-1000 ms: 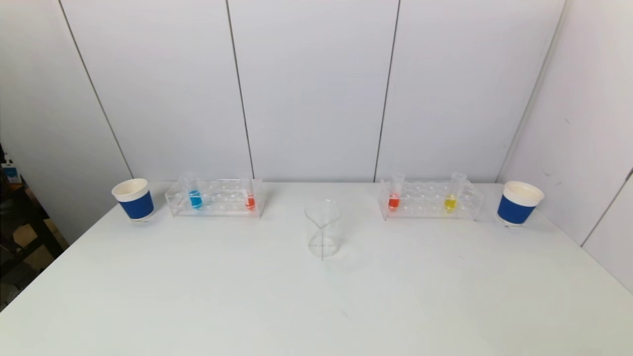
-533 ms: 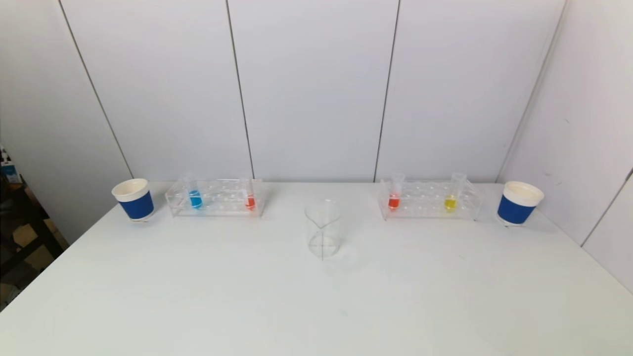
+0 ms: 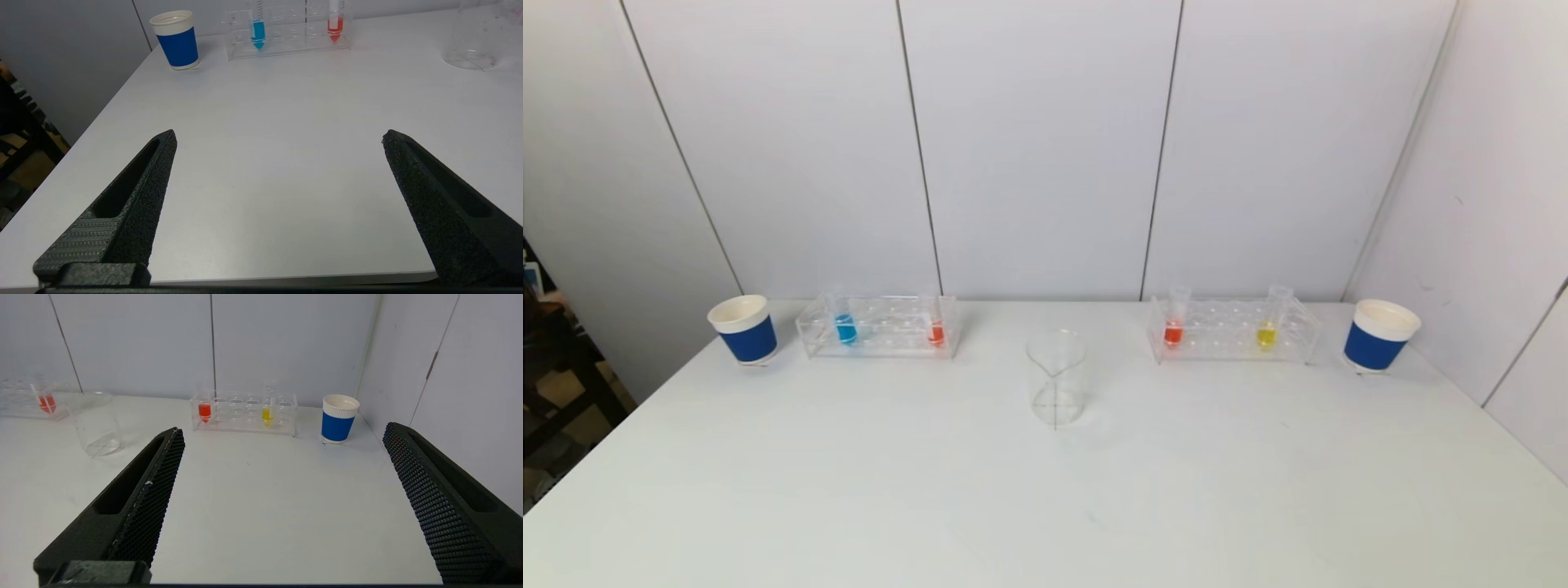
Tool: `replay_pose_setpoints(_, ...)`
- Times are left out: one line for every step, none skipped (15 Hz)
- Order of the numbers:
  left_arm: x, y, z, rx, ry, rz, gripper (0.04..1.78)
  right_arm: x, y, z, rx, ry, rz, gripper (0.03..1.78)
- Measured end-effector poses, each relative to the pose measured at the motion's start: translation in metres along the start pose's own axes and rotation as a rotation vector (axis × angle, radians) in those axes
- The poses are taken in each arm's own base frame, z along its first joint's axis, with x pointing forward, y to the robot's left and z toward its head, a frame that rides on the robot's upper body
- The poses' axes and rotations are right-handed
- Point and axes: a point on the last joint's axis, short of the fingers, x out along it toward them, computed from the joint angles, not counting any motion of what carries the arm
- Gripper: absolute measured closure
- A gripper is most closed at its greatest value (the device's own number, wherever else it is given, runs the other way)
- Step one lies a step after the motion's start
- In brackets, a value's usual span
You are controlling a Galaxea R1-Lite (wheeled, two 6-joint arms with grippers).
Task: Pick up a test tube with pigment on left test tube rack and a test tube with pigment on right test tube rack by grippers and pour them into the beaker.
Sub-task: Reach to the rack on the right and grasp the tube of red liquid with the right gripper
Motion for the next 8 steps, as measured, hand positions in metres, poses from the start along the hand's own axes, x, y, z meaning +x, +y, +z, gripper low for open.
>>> replay_pose_setpoints(0.000, 0.000, 0.000, 0.000, 0.000, 0.000, 0.06, 0.004, 0.000, 0.007, -0.003, 0.009, -0.006, 0.04)
replay_pose_setpoints(0.000, 0.000, 0.000, 0.000, 0.000, 0.000, 0.06, 0.007, -0.001, 0.014, -0.005, 0.016, -0.008, 0.04)
replay_pose_setpoints(0.000, 0.000, 0.000, 0.001, 0.000, 0.000, 0.06, 0.010, -0.001, 0.024, -0.005, 0.014, -0.007, 0.04)
replay_pose_setpoints(0.000, 0.000, 0.000, 0.001, 0.000, 0.000, 0.06, 0.015, -0.002, 0.035, -0.003, 0.014, 0.000, 0.04)
replay_pose_setpoints(0.000, 0.000, 0.000, 0.000, 0.000, 0.000, 0.06, 0.020, -0.002, 0.046, -0.002, 0.014, 0.007, 0.04)
replay_pose_setpoints(0.000, 0.000, 0.000, 0.000, 0.000, 0.000, 0.06, 0.026, -0.002, 0.057, 0.000, 0.016, 0.014, 0.04)
replay_pose_setpoints(0.000, 0.000, 0.000, 0.000, 0.000, 0.000, 0.06, 0.033, -0.003, 0.066, 0.002, 0.022, 0.018, 0.04)
replay_pose_setpoints(0.000, 0.000, 0.000, 0.000, 0.001, 0.000, 0.06, 0.041, -0.003, 0.072, 0.005, 0.037, 0.024, 0.04)
